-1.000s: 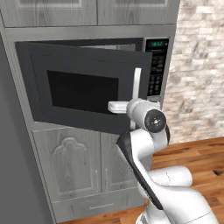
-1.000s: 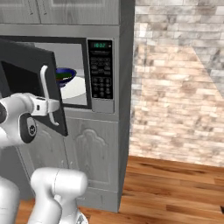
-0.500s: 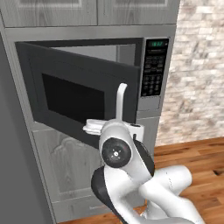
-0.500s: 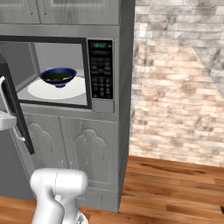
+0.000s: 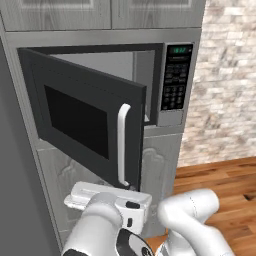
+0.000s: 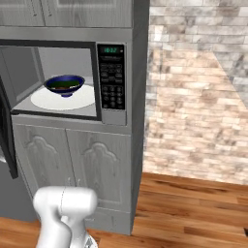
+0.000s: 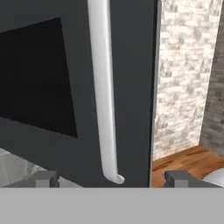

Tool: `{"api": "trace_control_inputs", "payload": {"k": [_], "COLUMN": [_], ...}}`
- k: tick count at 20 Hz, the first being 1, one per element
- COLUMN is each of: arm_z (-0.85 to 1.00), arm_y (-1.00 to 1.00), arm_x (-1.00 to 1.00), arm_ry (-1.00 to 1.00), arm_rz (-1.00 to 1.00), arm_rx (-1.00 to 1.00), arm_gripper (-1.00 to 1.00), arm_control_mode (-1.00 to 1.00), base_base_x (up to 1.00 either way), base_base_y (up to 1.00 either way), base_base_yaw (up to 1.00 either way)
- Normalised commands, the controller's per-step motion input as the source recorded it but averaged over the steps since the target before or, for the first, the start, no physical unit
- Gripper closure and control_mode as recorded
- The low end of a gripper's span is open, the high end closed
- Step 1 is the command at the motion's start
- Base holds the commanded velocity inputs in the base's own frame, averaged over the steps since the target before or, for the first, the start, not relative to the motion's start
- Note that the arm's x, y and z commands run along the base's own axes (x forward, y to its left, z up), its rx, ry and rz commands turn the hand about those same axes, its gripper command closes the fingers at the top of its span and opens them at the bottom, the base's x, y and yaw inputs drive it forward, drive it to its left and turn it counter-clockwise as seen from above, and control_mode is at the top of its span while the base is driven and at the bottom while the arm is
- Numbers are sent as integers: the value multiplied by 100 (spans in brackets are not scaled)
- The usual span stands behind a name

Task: The microwave is finished heating the steak and cucumber. Take the bowl containing the food and place it on the dining counter.

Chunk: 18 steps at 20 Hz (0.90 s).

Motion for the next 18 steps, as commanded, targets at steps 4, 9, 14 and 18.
{"api": "trace_control_inputs", "payload": {"k": [4, 9, 14, 18], "arm_z": [2, 20, 15, 0], "arm_y": [-84, -100, -100, -100], "arm_x": [-76, -6, 0, 25], "arm_ry": [-22, -23, -24, -11], "arm_rz": [8, 21, 23, 17], "arm_rx": [5, 11, 14, 28], "arm_gripper": [-100, -100, -100, -100], "arm_control_mode": [-100, -100, -100, -100], "base_base_x": [0, 0, 0, 0], "base_base_y": [0, 0, 0, 0], "base_base_yaw": [0, 0, 0, 0]}}
